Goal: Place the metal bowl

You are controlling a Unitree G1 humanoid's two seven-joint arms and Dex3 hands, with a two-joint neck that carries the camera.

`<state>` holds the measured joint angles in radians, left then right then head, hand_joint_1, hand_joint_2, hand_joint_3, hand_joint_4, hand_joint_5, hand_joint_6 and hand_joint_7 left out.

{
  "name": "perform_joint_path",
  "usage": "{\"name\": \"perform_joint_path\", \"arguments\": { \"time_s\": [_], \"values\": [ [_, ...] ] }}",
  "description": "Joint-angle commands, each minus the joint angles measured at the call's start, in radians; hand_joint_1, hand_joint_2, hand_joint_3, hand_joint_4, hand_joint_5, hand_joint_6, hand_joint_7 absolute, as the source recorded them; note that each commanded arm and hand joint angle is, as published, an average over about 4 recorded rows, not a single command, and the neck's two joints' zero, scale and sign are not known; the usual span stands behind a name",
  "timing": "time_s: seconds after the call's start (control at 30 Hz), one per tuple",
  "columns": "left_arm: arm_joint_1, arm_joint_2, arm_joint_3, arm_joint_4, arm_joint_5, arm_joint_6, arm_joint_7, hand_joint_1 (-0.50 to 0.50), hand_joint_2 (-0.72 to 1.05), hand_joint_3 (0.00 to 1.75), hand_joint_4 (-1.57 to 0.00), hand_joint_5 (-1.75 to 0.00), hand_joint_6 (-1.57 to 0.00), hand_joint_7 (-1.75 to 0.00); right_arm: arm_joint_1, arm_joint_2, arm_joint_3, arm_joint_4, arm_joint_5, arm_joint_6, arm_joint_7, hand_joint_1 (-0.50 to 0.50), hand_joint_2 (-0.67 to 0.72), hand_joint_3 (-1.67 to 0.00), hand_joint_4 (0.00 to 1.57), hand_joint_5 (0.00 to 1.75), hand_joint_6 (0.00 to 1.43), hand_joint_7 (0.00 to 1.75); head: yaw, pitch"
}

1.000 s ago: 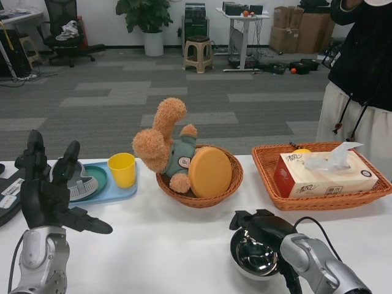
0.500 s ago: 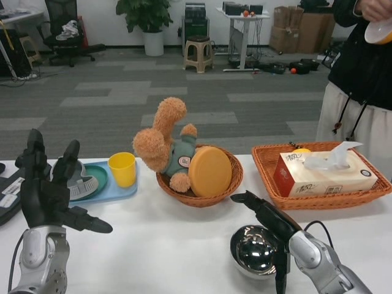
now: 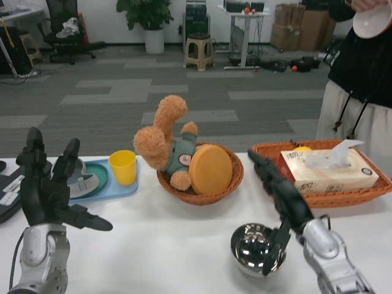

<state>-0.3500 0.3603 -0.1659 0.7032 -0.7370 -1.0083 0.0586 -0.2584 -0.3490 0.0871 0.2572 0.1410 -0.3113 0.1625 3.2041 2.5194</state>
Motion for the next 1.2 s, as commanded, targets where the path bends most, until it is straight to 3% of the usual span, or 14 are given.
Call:
{"name": "perform_joint_path", "arguments": {
  "time_s": [0.03, 0.13, 0.27, 0.67, 0.9, 1.2],
  "values": [
    [0.008, 0.006, 0.0, -0.001, -0.007, -0.004, -0.002, -0.5, -0.72, 0.09, -0.6, -0.1, -0.1, -0.07, 0.019, 0.02, -0.068, -0.061, 0.025, -0.044, -0.009, -0.42, 0.66, 0.0, 0.0, 0.0, 0.0, 0.14, 0.003, -0.002],
    [0.009, 0.006, -0.002, -0.001, -0.008, -0.004, -0.002, -0.5, -0.72, 0.09, -0.6, -0.1, -0.1, -0.07, 0.022, 0.034, -0.109, -0.083, 0.042, -0.132, -0.062, -0.42, 0.66, 0.0, 0.0, 0.0, 0.0, 0.14, 0.007, -0.003],
    [0.01, 0.007, -0.004, -0.001, -0.007, -0.004, -0.002, -0.5, -0.72, 0.09, -0.6, -0.1, -0.1, -0.07, 0.019, 0.047, -0.145, -0.087, 0.041, -0.28, -0.174, -0.42, 0.66, 0.0, 0.0, 0.0, 0.0, 0.14, 0.008, -0.001],
    [0.008, 0.008, -0.001, -0.002, 0.0, -0.004, -0.002, -0.5, -0.72, 0.09, -0.62, -0.1, -0.11, -0.07, 0.0, 0.056, -0.179, -0.055, 0.046, -0.457, -0.396, -0.44, 0.6, 0.0, 0.0, 0.0, 0.0, 0.21, 0.008, 0.053],
    [0.003, 0.01, -0.001, -0.002, 0.003, -0.004, -0.003, -0.5, -0.72, 0.09, -0.64, -0.1, -0.13, -0.07, -0.008, 0.066, -0.176, -0.027, 0.025, -0.496, -0.465, -0.44, 0.6, 0.0, 0.0, 0.0, 0.0, 0.21, 0.003, 0.086],
    [-0.001, 0.014, 0.004, -0.004, 0.005, -0.004, -0.005, -0.5, -0.72, 0.09, -0.67, -0.1, -0.13, -0.07, -0.023, 0.065, -0.165, -0.009, 0.022, -0.501, -0.478, -0.46, 0.6, 0.0, 0.0, 0.0, 0.0, 0.21, 0.004, 0.126]
  ]
}}
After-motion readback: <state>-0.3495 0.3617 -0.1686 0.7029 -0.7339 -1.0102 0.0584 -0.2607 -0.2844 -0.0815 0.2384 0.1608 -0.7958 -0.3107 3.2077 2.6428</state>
